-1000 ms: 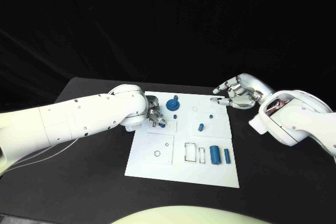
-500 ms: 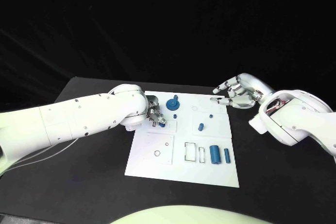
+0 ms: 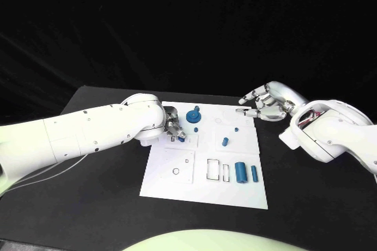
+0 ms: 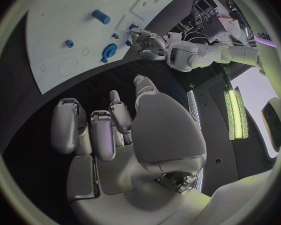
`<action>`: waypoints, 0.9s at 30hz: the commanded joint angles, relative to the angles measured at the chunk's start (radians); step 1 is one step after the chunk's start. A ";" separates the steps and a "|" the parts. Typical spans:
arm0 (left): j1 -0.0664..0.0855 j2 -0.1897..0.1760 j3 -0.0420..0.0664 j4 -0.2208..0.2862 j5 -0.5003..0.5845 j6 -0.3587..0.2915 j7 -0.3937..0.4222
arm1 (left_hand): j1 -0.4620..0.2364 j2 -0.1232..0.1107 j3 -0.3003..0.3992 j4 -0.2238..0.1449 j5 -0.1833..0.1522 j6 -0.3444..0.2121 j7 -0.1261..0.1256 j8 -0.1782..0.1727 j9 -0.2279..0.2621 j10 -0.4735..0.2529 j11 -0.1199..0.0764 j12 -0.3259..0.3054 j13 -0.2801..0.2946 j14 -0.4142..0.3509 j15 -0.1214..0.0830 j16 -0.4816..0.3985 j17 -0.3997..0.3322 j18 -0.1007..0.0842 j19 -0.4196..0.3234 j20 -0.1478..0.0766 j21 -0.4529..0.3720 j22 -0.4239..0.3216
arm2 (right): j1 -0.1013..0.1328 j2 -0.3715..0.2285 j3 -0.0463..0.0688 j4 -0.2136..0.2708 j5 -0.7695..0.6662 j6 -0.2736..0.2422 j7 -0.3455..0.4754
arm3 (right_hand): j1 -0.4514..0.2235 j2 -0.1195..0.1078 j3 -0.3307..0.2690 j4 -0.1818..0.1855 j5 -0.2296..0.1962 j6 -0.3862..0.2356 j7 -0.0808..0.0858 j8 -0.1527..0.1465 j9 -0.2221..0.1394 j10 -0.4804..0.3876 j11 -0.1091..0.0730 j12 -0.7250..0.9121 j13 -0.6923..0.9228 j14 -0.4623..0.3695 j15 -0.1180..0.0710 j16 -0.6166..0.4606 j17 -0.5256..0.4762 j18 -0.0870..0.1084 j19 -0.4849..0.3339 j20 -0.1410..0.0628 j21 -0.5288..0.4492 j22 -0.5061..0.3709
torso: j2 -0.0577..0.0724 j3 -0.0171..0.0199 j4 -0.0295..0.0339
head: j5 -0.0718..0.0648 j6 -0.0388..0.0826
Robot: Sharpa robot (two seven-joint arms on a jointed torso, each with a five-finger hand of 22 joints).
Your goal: Assemble the parts on the task board
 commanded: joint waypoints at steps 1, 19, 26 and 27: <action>-0.005 0.003 -0.003 0.001 0.001 0.035 -0.025 | -0.010 0.004 0.010 -0.019 -0.005 0.021 -0.016 -0.006 -0.002 0.001 -0.007 -0.005 -0.001 0.105 -0.007 0.002 0.263 -0.015 0.102 -0.007 0.002 0.263 | -0.001 0.000 0.000 0.002 -0.003 0.011 0.007 | -0.005 0.006 -0.005 0.001 0.007 0.003 -0.002 0.004 0.001 -0.004 -0.003 -0.007 -0.001 0.060 -0.008 -0.003 0.080 0.018 -0.002 -0.001 -0.005 0.063 | 0.000 0.0000 0.0002 | -0.001 -0.001; -0.005 0.005 -0.003 -0.002 -0.006 0.056 -0.041 | -0.028 0.005 -0.041 0.021 -0.008 0.038 -0.019 -0.015 -0.008 0.004 -0.010 -0.006 -0.014 0.105 -0.009 0.002 0.263 -0.015 0.102 -0.010 0.002 0.263 | -0.001 -0.002 0.000 0.003 -0.004 0.010 0.005 | -0.007 0.007 -0.006 0.002 0.007 0.003 -0.002 0.004 0.001 -0.003 -0.003 -0.006 0.000 0.059 -0.008 -0.006 0.077 0.018 -0.003 -0.002 -0.008 0.061 | 0.000 -0.0003 0.0004 | -0.003 -0.004; -0.005 0.006 -0.003 -0.002 -0.008 0.058 -0.042 | -0.028 0.005 -0.052 0.027 -0.008 0.043 -0.020 -0.016 -0.009 0.006 -0.011 -0.004 -0.014 0.105 -0.010 0.002 0.263 -0.015 0.102 -0.010 0.002 0.263 | -0.001 -0.002 0.000 0.004 -0.004 0.009 0.006 | -0.007 0.007 -0.006 0.002 0.007 0.003 -0.002 0.004 0.001 -0.003 -0.003 -0.006 0.000 0.059 -0.008 -0.006 0.077 0.018 -0.003 -0.002 -0.008 0.061 | 0.001 -0.0003 0.0000 | -0.003 -0.005; -0.005 0.006 -0.003 -0.002 -0.008 0.057 -0.042 | -0.029 0.005 -0.052 0.028 -0.008 0.043 -0.021 -0.017 -0.009 0.006 -0.011 -0.003 -0.014 0.105 -0.010 0.002 0.263 -0.015 0.102 -0.010 0.002 0.263 | -0.001 -0.002 0.000 0.004 -0.004 0.009 0.006 | -0.007 0.007 -0.006 0.002 0.007 0.003 -0.002 0.004 0.001 -0.003 -0.003 -0.006 0.000 0.059 -0.008 -0.006 0.077 0.018 -0.003 -0.002 -0.008 0.061 | 0.001 -0.0001 0.0001 | -0.003 -0.005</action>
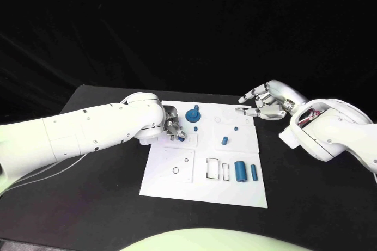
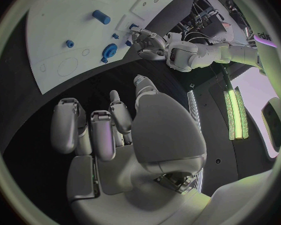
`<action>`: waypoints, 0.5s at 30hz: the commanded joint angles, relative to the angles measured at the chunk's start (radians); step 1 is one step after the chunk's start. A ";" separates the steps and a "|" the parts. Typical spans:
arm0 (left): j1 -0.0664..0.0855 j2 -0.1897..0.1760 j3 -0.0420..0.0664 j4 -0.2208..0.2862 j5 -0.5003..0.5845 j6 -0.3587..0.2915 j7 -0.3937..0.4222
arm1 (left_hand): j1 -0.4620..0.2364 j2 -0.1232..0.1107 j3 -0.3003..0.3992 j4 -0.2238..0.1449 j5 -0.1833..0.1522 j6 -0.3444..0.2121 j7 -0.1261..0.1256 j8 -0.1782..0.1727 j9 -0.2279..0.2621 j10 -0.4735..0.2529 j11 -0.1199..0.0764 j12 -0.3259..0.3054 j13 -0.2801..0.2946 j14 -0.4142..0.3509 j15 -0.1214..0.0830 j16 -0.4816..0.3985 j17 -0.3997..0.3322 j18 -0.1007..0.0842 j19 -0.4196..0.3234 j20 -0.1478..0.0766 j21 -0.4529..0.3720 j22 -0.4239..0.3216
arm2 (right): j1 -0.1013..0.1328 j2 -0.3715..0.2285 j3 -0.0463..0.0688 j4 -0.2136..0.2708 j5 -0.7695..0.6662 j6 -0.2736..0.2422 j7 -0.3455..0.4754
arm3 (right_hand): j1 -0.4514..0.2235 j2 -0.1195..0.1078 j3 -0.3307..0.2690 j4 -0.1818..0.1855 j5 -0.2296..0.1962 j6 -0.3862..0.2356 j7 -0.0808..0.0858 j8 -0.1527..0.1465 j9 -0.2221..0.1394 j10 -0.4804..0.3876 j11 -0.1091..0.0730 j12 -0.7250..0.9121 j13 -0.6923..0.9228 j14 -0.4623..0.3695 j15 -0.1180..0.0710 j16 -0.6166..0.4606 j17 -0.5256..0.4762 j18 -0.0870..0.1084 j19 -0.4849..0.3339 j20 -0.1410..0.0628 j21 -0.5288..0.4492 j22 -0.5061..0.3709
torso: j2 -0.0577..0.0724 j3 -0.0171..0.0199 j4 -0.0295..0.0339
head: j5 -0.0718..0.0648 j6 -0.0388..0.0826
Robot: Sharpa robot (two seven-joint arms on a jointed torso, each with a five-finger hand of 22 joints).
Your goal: Assemble the parts on the task board
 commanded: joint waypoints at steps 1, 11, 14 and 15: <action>-0.005 0.003 -0.004 0.002 0.000 0.038 -0.041 | -0.009 0.000 -0.011 0.001 -0.001 0.008 0.001 -0.004 -0.002 0.000 -0.004 0.004 -0.001 0.105 -0.010 0.002 0.263 -0.015 0.105 -0.007 0.002 0.263 | -0.001 0.000 0.000 0.002 -0.004 0.009 0.006 | -0.007 0.007 -0.006 0.002 0.003 0.003 -0.002 0.004 0.001 -0.003 -0.003 -0.006 -0.001 0.059 -0.008 -0.006 0.077 0.018 -0.003 -0.002 -0.003 0.061 | 0.000 0.0001 -0.0003 | 0.000 0.000; -0.005 0.003 -0.004 -0.002 0.000 0.027 -0.041 | -0.026 0.012 -0.104 0.052 -0.001 0.020 0.002 -0.015 -0.007 0.001 -0.003 0.013 -0.005 0.105 -0.010 0.002 0.263 -0.015 0.105 -0.008 0.002 0.263 | -0.001 -0.001 0.000 0.003 -0.004 0.007 0.006 | -0.012 0.007 -0.010 0.003 0.004 0.002 -0.002 0.004 0.002 -0.004 -0.003 -0.007 -0.002 0.059 -0.008 -0.007 0.076 0.018 -0.004 -0.002 -0.006 0.060 | 0.000 0.0003 0.0004 | -0.002 0.000; -0.005 0.003 -0.004 -0.003 0.000 0.023 -0.042 | -0.025 0.019 -0.153 0.072 -0.001 0.023 0.002 -0.020 -0.009 0.001 -0.003 0.018 -0.006 0.105 -0.010 0.002 0.263 -0.015 0.105 -0.009 0.002 0.263 | -0.001 -0.001 0.000 0.003 -0.004 0.007 0.006 | -0.014 0.007 -0.012 0.004 0.004 0.001 -0.002 0.005 0.002 -0.004 -0.003 -0.007 -0.002 0.059 -0.008 -0.007 0.075 0.018 -0.004 -0.002 -0.006 0.060 | -0.001 0.0002 0.0005 | -0.002 0.000; -0.005 0.003 -0.004 -0.004 0.000 0.023 -0.042 | -0.027 0.020 -0.163 0.078 -0.001 0.025 0.002 -0.021 -0.009 0.001 -0.003 0.018 -0.006 0.105 -0.009 0.002 0.263 -0.015 0.105 -0.009 0.002 0.263 | -0.001 -0.002 0.000 0.003 -0.004 0.007 0.005 | -0.014 0.007 -0.012 0.004 0.004 0.001 -0.002 0.005 0.002 -0.004 -0.003 -0.007 -0.002 0.059 -0.008 -0.007 0.075 0.018 -0.004 -0.002 -0.006 0.060 | -0.001 0.0002 0.0003 | -0.002 0.000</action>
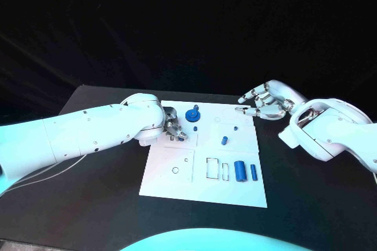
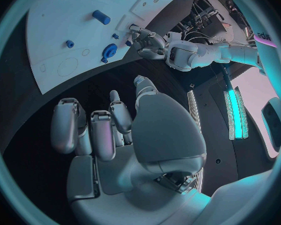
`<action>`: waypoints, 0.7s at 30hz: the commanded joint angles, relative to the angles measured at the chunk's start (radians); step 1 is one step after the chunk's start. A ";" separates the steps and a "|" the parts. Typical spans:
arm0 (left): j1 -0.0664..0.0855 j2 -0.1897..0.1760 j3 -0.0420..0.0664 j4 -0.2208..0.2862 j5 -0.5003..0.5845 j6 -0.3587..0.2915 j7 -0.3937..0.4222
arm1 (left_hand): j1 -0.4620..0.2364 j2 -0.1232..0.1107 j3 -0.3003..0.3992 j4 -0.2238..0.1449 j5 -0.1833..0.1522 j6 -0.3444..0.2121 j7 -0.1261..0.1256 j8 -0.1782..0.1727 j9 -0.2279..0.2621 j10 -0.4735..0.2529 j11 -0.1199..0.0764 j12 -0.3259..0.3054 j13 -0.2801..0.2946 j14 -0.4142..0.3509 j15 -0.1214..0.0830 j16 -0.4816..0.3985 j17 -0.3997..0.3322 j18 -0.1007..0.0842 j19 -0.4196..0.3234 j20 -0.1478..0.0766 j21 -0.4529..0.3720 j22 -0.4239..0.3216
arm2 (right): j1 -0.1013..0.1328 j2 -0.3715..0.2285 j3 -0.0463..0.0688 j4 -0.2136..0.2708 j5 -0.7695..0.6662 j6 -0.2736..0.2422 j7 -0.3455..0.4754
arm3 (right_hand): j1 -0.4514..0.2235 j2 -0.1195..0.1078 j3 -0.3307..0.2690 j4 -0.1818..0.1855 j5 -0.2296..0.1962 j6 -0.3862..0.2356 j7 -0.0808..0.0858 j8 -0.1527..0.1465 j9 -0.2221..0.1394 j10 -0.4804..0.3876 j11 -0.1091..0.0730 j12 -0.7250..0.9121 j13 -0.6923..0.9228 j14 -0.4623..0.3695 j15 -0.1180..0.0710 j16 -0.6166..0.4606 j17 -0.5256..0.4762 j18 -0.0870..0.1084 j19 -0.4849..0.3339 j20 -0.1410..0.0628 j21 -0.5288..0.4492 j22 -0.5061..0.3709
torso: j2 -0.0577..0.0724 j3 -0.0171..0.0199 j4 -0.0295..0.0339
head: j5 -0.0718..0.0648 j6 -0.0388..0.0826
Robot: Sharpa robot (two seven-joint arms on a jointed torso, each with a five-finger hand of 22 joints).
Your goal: Assemble the parts on the task board
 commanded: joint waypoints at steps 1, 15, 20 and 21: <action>-0.001 0.001 0.000 -0.001 0.001 0.018 -0.042 | -0.007 0.009 -0.025 0.012 -0.002 0.004 0.003 -0.004 -0.001 0.001 -0.003 0.004 -0.001 0.101 -0.006 0.002 0.263 -0.015 0.105 -0.009 0.002 0.263 | -0.001 0.000 0.000 0.002 -0.004 0.007 0.005 | -0.009 0.002 -0.007 -0.002 0.004 0.001 -0.002 0.005 0.001 -0.004 -0.003 -0.003 -0.001 0.059 -0.008 -0.003 0.076 0.018 -0.004 -0.002 -0.006 0.059 | -0.001 0.0001 0.0002 | 0.000 0.001; -0.001 0.000 0.000 0.000 0.008 -0.015 -0.038 | -0.004 0.029 -0.128 0.052 0.000 0.007 0.005 -0.014 -0.003 -0.001 0.000 0.021 0.006 0.101 -0.005 0.002 0.263 -0.015 0.105 -0.009 0.002 0.263 | -0.001 -0.002 0.000 0.001 -0.004 0.006 0.006 | -0.010 0.002 -0.008 -0.002 0.004 0.001 -0.002 0.005 0.001 -0.004 -0.003 -0.003 -0.001 0.059 -0.008 -0.004 0.076 0.018 -0.004 -0.002 -0.007 0.059 | -0.001 0.0001 0.0001 | 0.001 0.005; -0.001 -0.009 0.005 0.009 0.028 -0.045 -0.032 | -0.010 0.035 -0.183 0.052 -0.001 0.004 0.008 -0.019 -0.003 -0.009 0.003 0.020 0.002 0.101 -0.002 0.002 0.263 -0.015 0.105 -0.008 0.002 0.263 | -0.001 -0.002 0.000 0.000 -0.004 0.006 0.006 | -0.012 0.002 -0.010 -0.002 0.004 0.001 -0.002 0.005 0.001 -0.004 -0.003 -0.003 -0.001 0.059 -0.008 -0.004 0.075 0.019 -0.004 -0.002 -0.008 0.059 | -0.002 0.0001 -0.0001 | 0.000 0.009; 0.000 -0.011 0.008 0.011 0.033 -0.048 -0.031 | -0.010 0.036 -0.192 0.052 -0.001 0.003 0.009 -0.019 -0.003 -0.010 0.003 0.020 0.001 0.101 -0.002 0.002 0.263 -0.015 0.105 -0.008 0.002 0.263 | -0.001 -0.002 0.000 -0.001 -0.004 0.006 0.006 | -0.012 0.002 -0.010 -0.002 0.004 0.001 -0.002 0.005 0.001 -0.004 -0.003 -0.003 -0.001 0.059 -0.008 -0.004 0.075 0.019 -0.004 -0.002 -0.008 0.059 | -0.002 0.0000 -0.0001 | 0.000 0.011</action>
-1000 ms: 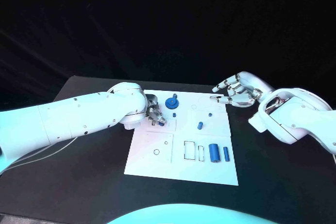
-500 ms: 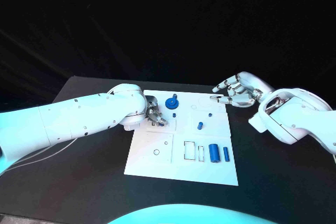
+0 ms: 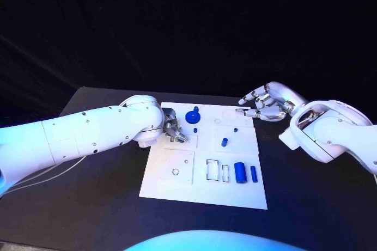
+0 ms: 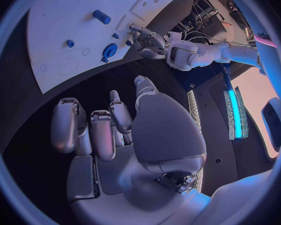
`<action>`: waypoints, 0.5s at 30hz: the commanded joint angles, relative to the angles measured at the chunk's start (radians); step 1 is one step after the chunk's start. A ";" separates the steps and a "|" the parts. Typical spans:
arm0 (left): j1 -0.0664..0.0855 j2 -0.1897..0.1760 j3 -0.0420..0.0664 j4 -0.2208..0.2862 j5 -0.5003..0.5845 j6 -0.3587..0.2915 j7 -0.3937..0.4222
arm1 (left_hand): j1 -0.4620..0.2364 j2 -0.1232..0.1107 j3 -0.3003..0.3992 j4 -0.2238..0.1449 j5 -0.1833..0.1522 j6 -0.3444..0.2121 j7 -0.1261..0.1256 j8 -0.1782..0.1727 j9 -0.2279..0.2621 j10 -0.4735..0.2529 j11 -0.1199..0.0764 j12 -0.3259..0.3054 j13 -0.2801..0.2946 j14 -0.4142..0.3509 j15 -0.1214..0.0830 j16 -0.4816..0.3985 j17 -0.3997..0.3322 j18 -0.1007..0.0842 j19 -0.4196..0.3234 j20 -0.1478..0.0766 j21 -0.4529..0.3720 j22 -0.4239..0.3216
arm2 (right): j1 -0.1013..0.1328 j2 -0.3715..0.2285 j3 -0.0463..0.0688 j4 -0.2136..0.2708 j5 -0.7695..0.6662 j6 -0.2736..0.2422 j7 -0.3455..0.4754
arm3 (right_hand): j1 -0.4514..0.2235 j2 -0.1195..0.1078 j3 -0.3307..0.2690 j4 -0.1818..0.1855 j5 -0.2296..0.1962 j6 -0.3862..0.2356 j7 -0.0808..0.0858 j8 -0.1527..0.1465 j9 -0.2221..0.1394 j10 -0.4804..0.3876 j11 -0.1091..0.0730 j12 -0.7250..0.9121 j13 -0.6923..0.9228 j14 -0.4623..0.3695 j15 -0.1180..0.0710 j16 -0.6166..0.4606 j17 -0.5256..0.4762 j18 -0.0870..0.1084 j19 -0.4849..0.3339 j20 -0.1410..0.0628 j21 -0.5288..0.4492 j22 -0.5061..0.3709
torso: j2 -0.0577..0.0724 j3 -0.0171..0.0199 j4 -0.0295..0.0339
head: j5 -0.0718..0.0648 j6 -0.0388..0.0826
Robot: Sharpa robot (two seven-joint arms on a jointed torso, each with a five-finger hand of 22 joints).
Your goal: Assemble the parts on the task board
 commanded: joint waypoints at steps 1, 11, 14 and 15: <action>0.001 -0.006 0.008 0.009 0.033 -0.035 -0.027 | -0.002 0.013 -0.024 0.000 -0.001 0.000 0.005 -0.007 0.000 -0.010 0.002 0.005 -0.002 0.101 -0.002 0.002 0.263 -0.015 0.106 -0.008 0.002 0.263 | -0.001 0.000 0.000 -0.001 -0.004 0.006 0.007 | -0.008 -0.002 -0.007 0.001 0.004 0.001 -0.002 0.005 0.001 -0.004 -0.003 -0.003 -0.001 0.059 -0.008 -0.004 0.075 0.019 -0.004 -0.002 -0.003 0.059 | -0.001 0.0001 0.0000 | 0.001 0.004; 0.025 -0.028 0.031 0.018 0.082 -0.026 -0.027 | 0.003 0.020 -0.089 0.001 0.000 -0.005 0.006 -0.006 0.002 -0.018 0.003 0.007 -0.004 0.101 -0.001 0.002 0.263 -0.015 0.106 -0.007 0.002 0.263 | -0.002 0.001 0.000 -0.004 -0.004 0.006 0.007 | -0.012 -0.003 -0.011 0.001 0.004 0.000 -0.002 0.005 0.001 -0.004 -0.003 -0.004 -0.002 0.059 -0.008 -0.004 0.075 0.019 -0.004 -0.002 -0.005 0.059 | 0.000 -0.0002 0.0001 | 0.004 0.011; 0.039 -0.036 0.035 0.011 0.090 -0.019 -0.026 | 0.006 0.021 -0.096 0.000 0.000 -0.006 0.006 -0.005 0.002 -0.019 0.003 0.006 -0.006 0.101 -0.001 0.002 0.263 -0.015 0.105 -0.007 0.002 0.263 | -0.002 0.001 0.000 -0.005 -0.004 0.006 0.006 | -0.012 -0.003 -0.011 0.001 0.004 0.000 -0.002 0.005 0.001 -0.004 -0.003 -0.004 -0.002 0.059 -0.008 -0.004 0.075 0.019 -0.004 -0.002 -0.005 0.059 | 0.000 -0.0002 0.0008 | 0.004 0.012; 0.045 -0.039 0.036 0.005 0.091 -0.015 -0.026 | 0.010 0.024 -0.100 0.000 0.001 -0.007 0.006 -0.005 0.002 -0.021 0.003 0.005 -0.008 0.101 -0.001 0.002 0.263 -0.015 0.105 -0.007 0.002 0.262 | -0.002 0.001 0.000 -0.005 -0.004 0.006 0.006 | -0.012 -0.003 -0.011 0.001 0.004 0.000 -0.002 0.005 0.001 -0.004 -0.003 -0.004 -0.002 0.059 -0.008 -0.004 0.075 0.019 -0.004 -0.002 -0.005 0.059 | 0.000 0.0000 0.0011 | 0.005 0.012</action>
